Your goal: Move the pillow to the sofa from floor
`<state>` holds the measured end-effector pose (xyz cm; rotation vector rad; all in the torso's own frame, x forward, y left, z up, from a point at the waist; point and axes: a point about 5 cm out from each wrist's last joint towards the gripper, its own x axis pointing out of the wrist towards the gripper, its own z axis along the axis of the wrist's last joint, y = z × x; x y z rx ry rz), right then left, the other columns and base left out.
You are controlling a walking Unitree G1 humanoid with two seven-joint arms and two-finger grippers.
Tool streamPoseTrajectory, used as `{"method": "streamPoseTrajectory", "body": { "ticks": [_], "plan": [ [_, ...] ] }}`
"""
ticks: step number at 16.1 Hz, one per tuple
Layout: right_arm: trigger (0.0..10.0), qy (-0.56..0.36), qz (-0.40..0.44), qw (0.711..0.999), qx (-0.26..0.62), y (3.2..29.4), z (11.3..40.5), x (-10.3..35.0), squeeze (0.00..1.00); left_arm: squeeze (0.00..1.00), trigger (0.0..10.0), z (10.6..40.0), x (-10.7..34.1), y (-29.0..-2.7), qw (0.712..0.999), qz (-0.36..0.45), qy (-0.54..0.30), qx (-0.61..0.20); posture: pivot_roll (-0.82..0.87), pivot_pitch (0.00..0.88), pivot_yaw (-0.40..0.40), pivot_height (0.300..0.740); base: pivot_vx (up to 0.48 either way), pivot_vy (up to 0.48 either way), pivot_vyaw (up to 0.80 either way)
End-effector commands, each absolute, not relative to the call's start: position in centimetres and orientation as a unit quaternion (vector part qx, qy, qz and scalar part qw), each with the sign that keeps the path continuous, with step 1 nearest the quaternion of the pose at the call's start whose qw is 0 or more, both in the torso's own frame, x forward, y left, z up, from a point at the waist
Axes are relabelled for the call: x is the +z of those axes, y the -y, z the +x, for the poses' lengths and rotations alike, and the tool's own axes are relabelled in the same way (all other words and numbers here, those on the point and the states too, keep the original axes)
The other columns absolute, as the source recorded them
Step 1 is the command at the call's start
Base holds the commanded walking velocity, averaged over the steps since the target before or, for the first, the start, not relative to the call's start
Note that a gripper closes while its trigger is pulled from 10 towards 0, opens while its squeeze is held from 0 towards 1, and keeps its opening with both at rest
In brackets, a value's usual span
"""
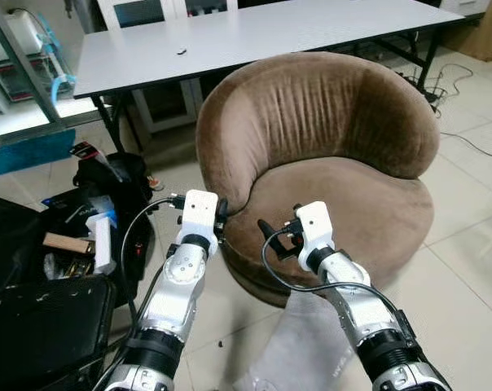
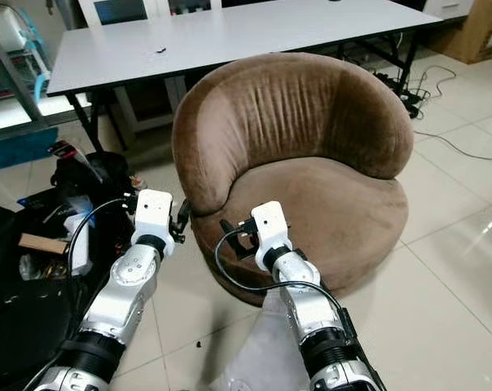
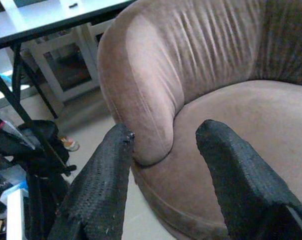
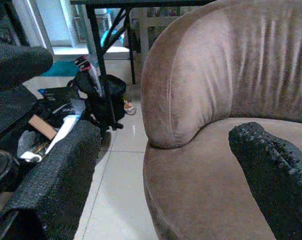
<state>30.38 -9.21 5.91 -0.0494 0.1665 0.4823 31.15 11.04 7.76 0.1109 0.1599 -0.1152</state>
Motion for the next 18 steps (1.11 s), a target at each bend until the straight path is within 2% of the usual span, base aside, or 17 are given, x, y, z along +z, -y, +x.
{"method": "streamPoseTrajectory", "body": {
  "ticks": [1,4,6,9,10,11,18],
  "plan": [
    [10.0,-0.069,-0.023,0.966,0.246,8.92,30.22,6.27,0.0,0.2,10.0,31.23,7.92,-11.1,0.994,0.05,-0.08,-0.058,-0.17,0.0,0.105,0.74,0.281,-0.386,0.0],
    [10.0,-0.068,-0.023,0.965,0.252,8.79,29.98,6.17,0.0,0.26,10.0,31.12,7.91,-11.09,0.993,0.057,-0.078,-0.06,-0.17,0.0,0.106,0.74,0.295,-0.375,0.0],
    [10.0,-0.068,-0.022,0.965,0.254,8.71,29.99,6.18,0.0,0.26,10.0,31.08,7.88,-11.05,0.992,0.072,-0.076,-0.064,-0.17,0.0,0.106,0.74,0.141,-0.403,0.0],
    [10.0,-0.067,-0.023,0.964,0.257,8.62,29.97,6.21,0.0,0.16,10.0,30.99,7.95,-11.01,0.994,0.052,-0.07,-0.058,-0.16,0.0,0.106,0.74,0.0,-0.281,0.0],
    [10.0,-0.067,-0.024,0.964,0.257,8.62,29.96,6.21,0.0,0.04,10.0,30.96,7.79,-10.98,0.994,0.052,-0.077,-0.059,-0.16,0.0,0.106,0.74,0.0,0.0,0.0],
    [10.0,-0.067,-0.025,0.964,0.258,8.64,29.98,6.24,0.0,0.0,10.0,30.94,7.72,-10.92,0.994,0.051,-0.08,-0.059,-0.17,0.0,0.104,0.74,0.0,0.0,0.0],
    [10.0,-0.063,-0.023,0.965,0.254,8.74,30.07,6.36,0.0,0.0,10.0,30.87,7.57,-10.79,0.994,0.052,-0.083,-0.052,-0.17,0.0,0.103,0.74,0.0,0.0,0.0]
  ]
}}
